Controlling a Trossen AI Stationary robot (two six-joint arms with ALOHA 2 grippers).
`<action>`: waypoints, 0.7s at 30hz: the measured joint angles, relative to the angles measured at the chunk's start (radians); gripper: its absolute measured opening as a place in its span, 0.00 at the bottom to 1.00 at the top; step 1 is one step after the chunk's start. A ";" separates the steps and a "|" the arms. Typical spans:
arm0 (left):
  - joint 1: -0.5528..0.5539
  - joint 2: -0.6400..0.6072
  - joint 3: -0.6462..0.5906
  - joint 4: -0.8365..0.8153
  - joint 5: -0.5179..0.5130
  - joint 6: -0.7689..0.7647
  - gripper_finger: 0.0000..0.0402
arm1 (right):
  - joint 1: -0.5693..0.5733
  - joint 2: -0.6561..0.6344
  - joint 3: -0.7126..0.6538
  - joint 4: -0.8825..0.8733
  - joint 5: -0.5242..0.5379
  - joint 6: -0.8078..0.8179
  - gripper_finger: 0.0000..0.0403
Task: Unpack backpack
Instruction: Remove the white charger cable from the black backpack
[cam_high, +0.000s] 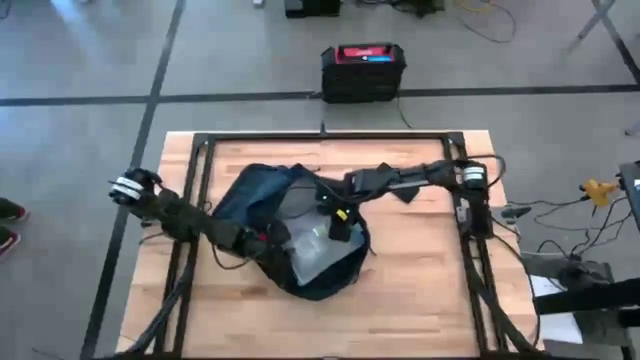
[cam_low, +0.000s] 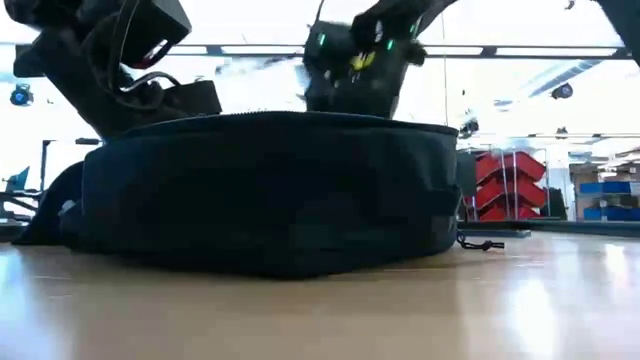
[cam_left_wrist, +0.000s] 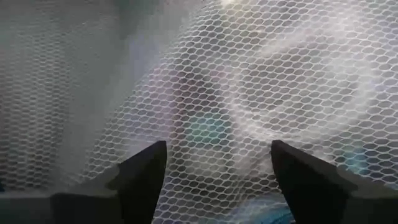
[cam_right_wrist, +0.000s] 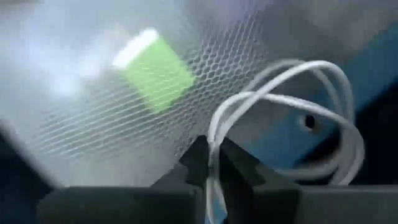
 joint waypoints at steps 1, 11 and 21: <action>0.000 0.000 -0.002 0.000 0.000 -0.005 0.68 | 0.008 -0.040 0.000 0.000 0.000 -0.009 0.01; 0.000 0.001 -0.006 0.025 0.000 -0.015 0.68 | 0.048 -0.358 -0.010 -0.103 0.128 -0.104 0.00; 0.000 0.000 -0.006 0.028 -0.008 0.018 0.68 | -0.005 -0.421 -0.029 -0.584 0.579 0.091 0.00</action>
